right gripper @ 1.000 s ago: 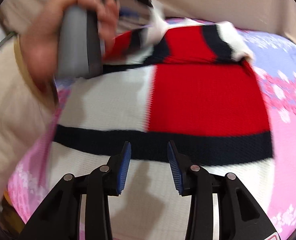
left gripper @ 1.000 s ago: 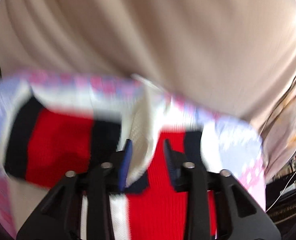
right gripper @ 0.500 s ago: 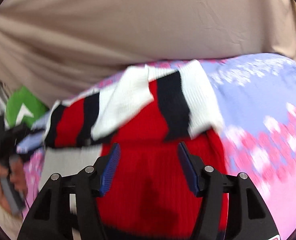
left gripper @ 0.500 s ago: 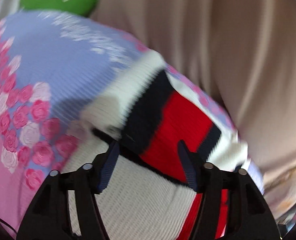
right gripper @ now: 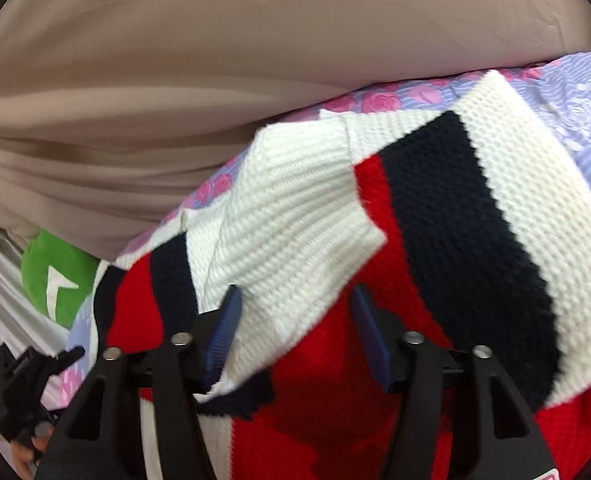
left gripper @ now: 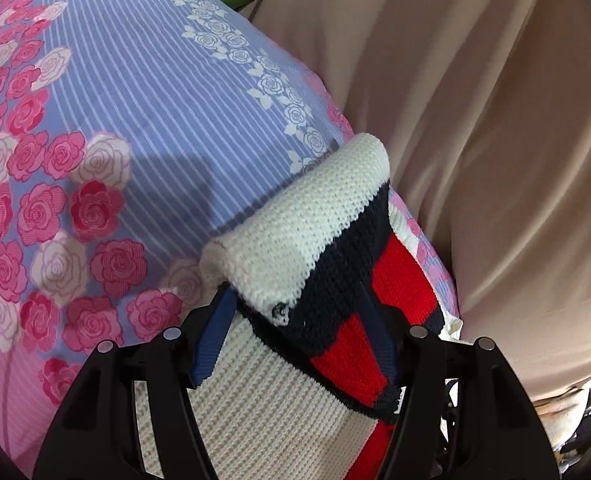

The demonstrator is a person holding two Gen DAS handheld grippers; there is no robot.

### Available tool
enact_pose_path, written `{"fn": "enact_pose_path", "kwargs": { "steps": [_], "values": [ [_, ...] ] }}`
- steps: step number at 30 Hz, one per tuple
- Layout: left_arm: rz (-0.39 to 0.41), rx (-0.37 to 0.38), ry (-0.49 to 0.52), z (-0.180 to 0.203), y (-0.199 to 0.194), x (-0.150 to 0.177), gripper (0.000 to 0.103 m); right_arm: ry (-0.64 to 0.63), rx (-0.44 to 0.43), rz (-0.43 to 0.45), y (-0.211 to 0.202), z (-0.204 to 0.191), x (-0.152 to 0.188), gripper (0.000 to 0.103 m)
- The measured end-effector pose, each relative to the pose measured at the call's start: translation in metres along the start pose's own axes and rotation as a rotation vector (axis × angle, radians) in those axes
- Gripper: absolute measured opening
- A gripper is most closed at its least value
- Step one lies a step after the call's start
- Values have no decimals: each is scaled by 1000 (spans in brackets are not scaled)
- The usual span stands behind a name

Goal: Fold small clothes

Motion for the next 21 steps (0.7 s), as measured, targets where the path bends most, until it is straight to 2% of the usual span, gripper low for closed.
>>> {"fn": "enact_pose_path", "kwargs": {
  "steps": [1, 2, 3, 4, 5, 7, 9, 10, 11, 12, 13, 14, 16, 17, 18, 19, 21],
  "values": [
    [-3, 3, -7, -3, 3, -2, 56, 15, -7, 2, 1, -1, -2, 24],
    [-5, 1, -6, -4, 6, -3, 43, 31, -20, 5, 1, -2, -5, 8],
    [-5, -1, 0, -2, 7, -4, 34, 47, -35, 25, -5, -4, -9, 8],
    [-3, -5, 14, 2, 6, -5, 14, 50, -56, 85, -22, -8, -14, 7],
    [4, 1, 26, 5, 3, -6, 10, 30, -67, 142, -39, -15, -19, 7],
    [55, -7, 94, 15, -12, -6, 10, -36, -60, 266, -83, -31, -24, 6],
    [65, -37, 172, 26, -13, 1, 10, -73, -32, 335, -107, -33, -18, 6],
    [47, -63, 200, 29, -6, 7, 9, -96, 40, 316, -101, -25, -10, 6],
    [30, -96, 213, 29, 2, 13, 9, -116, 118, 250, -82, -16, -5, 6],
    [14, -124, 220, 27, 11, 19, 8, -115, 194, 136, -54, -1, 2, 6],
    [-6, -159, 221, 24, 20, 25, 8, -87, 233, 63, -36, 12, 8, 6],
    [-20, -167, 211, 21, 24, 29, 8, -48, 223, 49, -32, 19, 12, 6],
    [-5, -168, 212, 19, 22, 32, 8, -28, 154, 129, -50, 15, 11, 6],
    [-2, -170, 224, 20, 21, 33, 8, -44, 151, 146, -51, 12, 11, 6],
    [-3, -175, 230, 19, 21, 34, 8, -58, 160, 129, -45, 13, 12, 6],
    [-1, -178, 233, 19, 21, 34, 9, -47, 182, 64, -28, 20, 15, 7],
    [-2, -177, 236, 20, 19, 34, 9, 4, 146, 26, -18, 27, 18, 9]
  ]
}}
Point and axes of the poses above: each gripper's, at about its wrist camera, not at the fingertips, and y roughly the way its jaws point, z to its right, x to its underside, the point moved 1 cm from there along y, roughly the way its jaws point, and after that the axes turned 1 degree about -y, right-handed, at the moved point
